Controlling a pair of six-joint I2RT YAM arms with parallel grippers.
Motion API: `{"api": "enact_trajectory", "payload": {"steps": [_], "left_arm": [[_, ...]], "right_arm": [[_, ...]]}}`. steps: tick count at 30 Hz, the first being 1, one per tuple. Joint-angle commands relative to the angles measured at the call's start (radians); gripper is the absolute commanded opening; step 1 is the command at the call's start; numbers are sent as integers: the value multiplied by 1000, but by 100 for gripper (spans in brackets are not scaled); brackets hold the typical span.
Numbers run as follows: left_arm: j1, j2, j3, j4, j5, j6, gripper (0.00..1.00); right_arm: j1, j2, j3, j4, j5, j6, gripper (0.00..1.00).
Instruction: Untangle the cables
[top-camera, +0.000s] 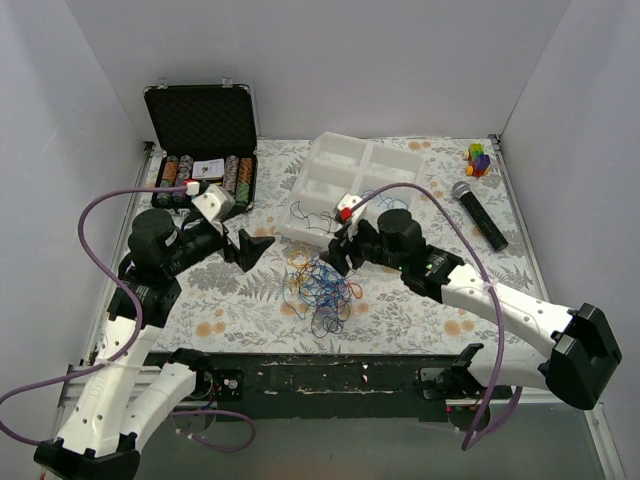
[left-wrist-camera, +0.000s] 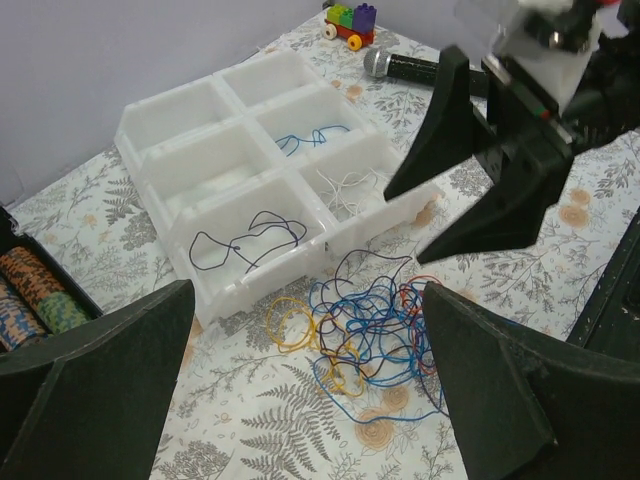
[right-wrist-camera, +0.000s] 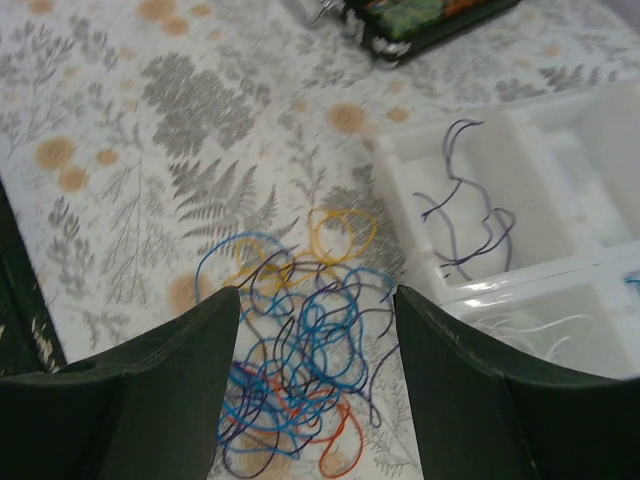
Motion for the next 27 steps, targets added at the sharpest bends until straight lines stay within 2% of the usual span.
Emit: {"api": "enact_trajectory", "payload": {"steps": [1, 5, 12, 16, 18, 19, 24, 27], "left_arm": [[3, -5, 14, 11, 4, -1, 98], [3, -1, 13, 17, -1, -19, 98], [3, 14, 30, 19, -34, -24, 98], [3, 13, 33, 25, -62, -23, 98], [3, 13, 34, 28, -74, -20, 98], [3, 13, 33, 27, -79, -21, 98], [3, 10, 8, 50, -151, -24, 98], [3, 10, -16, 62, -188, -23, 98]], "right_arm": [[70, -12, -34, -176, -118, -124, 71], [128, 23, -28, -238, -117, -181, 71], [184, 160, 76, -331, -91, -248, 72], [193, 209, 110, -341, -69, -262, 68], [193, 223, 124, -339, -57, -262, 59], [194, 226, 130, -339, -57, -262, 51], [196, 180, 130, -312, -30, -251, 3], [196, 139, 125, -295, 9, -241, 1]]}}
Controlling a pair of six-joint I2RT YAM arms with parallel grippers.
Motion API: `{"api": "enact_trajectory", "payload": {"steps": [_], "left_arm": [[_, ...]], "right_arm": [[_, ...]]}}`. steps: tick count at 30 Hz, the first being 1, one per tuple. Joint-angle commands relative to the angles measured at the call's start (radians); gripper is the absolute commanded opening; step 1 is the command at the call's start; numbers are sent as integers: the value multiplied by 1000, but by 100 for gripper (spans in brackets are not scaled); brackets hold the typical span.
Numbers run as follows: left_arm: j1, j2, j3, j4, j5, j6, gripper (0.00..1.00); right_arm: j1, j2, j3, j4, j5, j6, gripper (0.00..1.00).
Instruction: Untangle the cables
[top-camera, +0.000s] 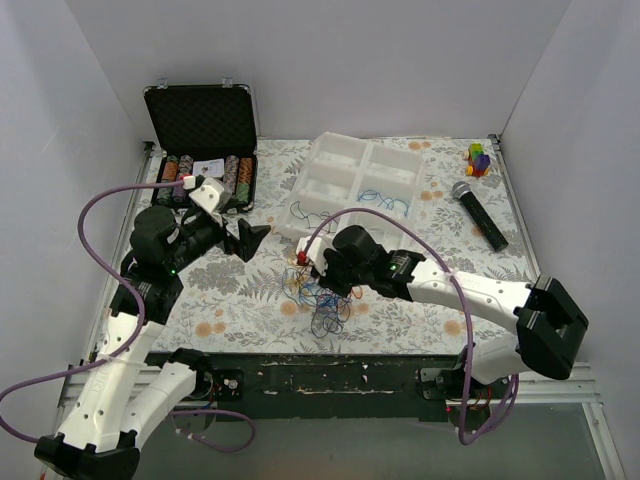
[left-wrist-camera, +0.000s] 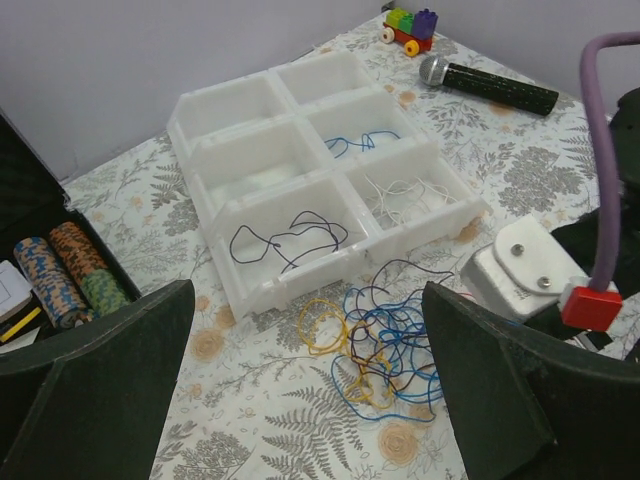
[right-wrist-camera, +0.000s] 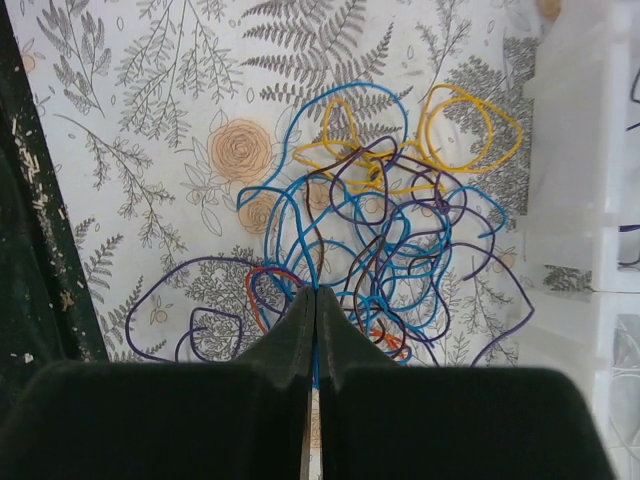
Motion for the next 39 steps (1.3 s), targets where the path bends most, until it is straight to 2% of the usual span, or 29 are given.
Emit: {"api": "enact_trajectory", "payload": {"steps": [1, 5, 9, 13, 19, 24, 34, 39], "left_arm": [[3, -10, -23, 37, -74, 2, 98], [1, -16, -58, 48, -68, 8, 98], [3, -40, -94, 71, -53, 10, 98], [1, -49, -97, 74, 13, -12, 98], [1, -72, -110, 75, 200, -28, 98], [3, -66, -124, 71, 292, -28, 98], [3, -26, -101, 190, 265, -58, 98], [3, -29, -107, 166, 300, -53, 98]], "right_arm": [[4, -92, 36, 38, 62, 11, 1], [4, -196, 32, 111, 128, 36, 1], [4, -322, 52, 270, 227, 56, 1], [4, -385, 110, 356, 235, 56, 1], [4, -387, 207, 424, 235, 65, 1], [3, -357, 293, 511, 258, 47, 1], [4, -267, 496, 553, 163, 42, 1], [3, -203, 562, 561, 319, -73, 1]]}}
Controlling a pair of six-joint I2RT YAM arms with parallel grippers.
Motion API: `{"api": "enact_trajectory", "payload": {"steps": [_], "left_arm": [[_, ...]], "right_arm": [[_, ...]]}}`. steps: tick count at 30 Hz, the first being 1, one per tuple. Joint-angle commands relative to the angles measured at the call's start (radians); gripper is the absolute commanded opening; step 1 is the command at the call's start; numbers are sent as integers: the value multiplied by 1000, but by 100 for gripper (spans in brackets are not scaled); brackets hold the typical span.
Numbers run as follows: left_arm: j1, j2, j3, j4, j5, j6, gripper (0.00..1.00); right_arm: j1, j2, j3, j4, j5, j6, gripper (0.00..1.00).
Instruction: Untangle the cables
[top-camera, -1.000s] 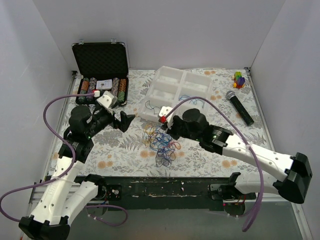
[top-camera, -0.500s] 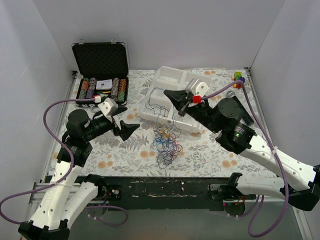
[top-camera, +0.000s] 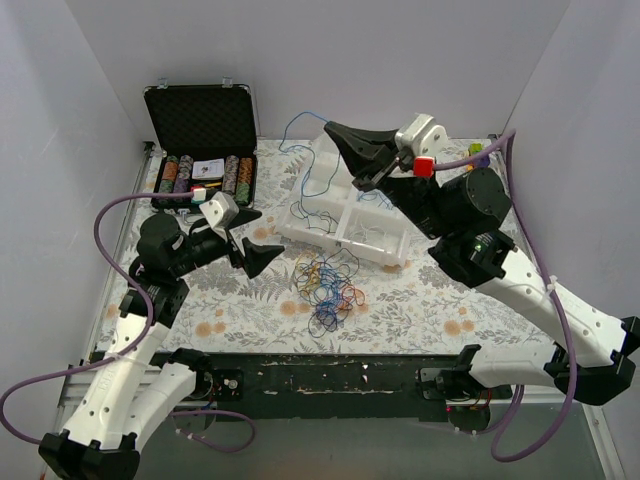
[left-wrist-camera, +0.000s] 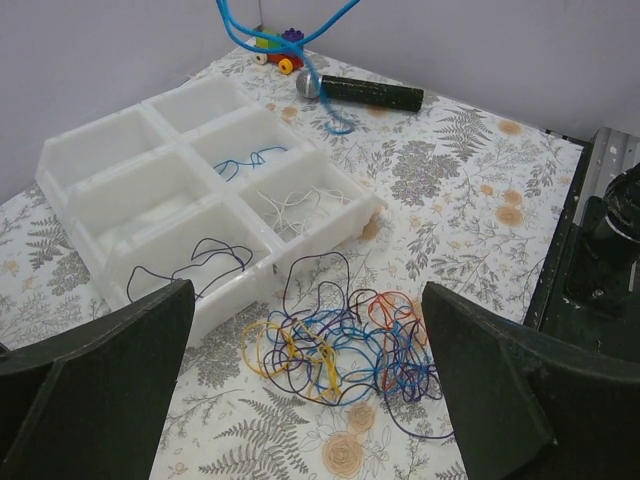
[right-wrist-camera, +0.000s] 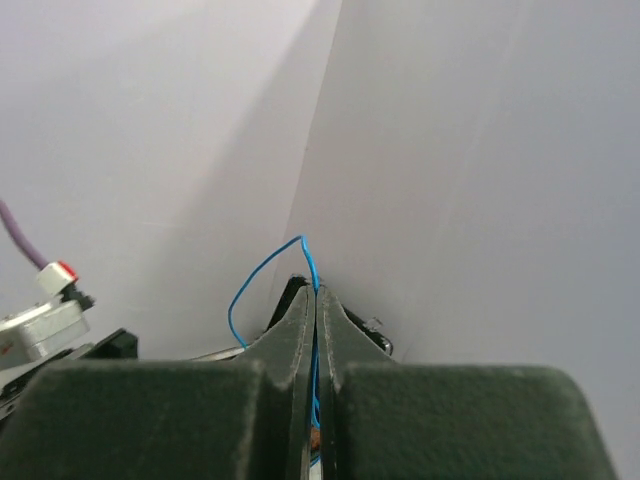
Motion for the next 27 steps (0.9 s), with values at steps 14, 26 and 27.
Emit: {"api": "enact_trajectory", "payload": {"steps": [14, 26, 27], "left_arm": [[3, -57, 39, -112, 2, 72, 98], [3, -69, -36, -137, -7, 86, 98], [1, -63, -48, -134, -7, 93, 98]], "right_arm": [[-309, 242, -19, 113, 240, -124, 1], [-450, 387, -77, 111, 220, -32, 1], [-456, 393, -85, 114, 228, -27, 1]]}}
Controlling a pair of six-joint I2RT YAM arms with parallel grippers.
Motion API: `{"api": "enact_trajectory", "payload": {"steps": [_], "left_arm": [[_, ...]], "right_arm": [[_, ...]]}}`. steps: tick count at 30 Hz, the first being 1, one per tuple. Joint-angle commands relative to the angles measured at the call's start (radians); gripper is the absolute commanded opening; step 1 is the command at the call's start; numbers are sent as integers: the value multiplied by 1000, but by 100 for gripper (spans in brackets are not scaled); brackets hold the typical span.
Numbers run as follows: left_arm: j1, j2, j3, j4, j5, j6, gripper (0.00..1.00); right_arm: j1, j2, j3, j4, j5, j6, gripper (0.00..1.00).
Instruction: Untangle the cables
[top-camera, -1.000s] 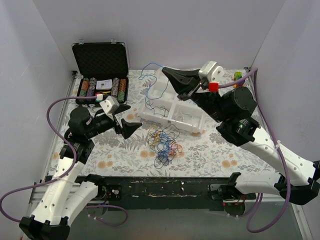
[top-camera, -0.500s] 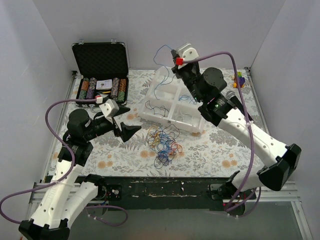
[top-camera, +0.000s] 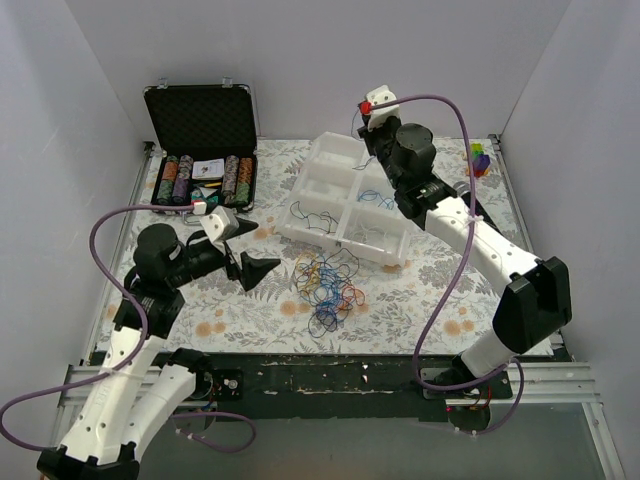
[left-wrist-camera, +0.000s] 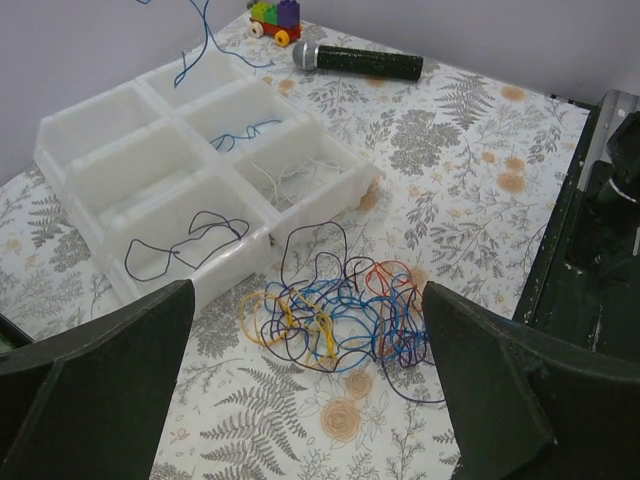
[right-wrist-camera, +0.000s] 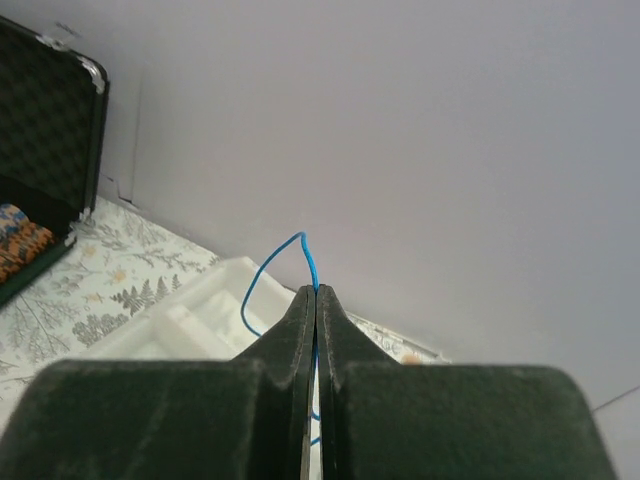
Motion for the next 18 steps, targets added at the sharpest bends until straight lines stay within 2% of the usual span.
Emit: {"api": "enact_trajectory", "payload": {"steps": [1, 11, 18], "left_arm": [[3, 18, -61, -4, -10, 33, 98], [1, 123, -153, 65, -10, 102, 98], [3, 205, -207, 146, -7, 111, 95]], "right_arm": [[-37, 16, -40, 71, 9, 50, 1], [-74, 29, -102, 108, 57, 56, 1], [-83, -38, -129, 156, 48, 59, 1]]}}
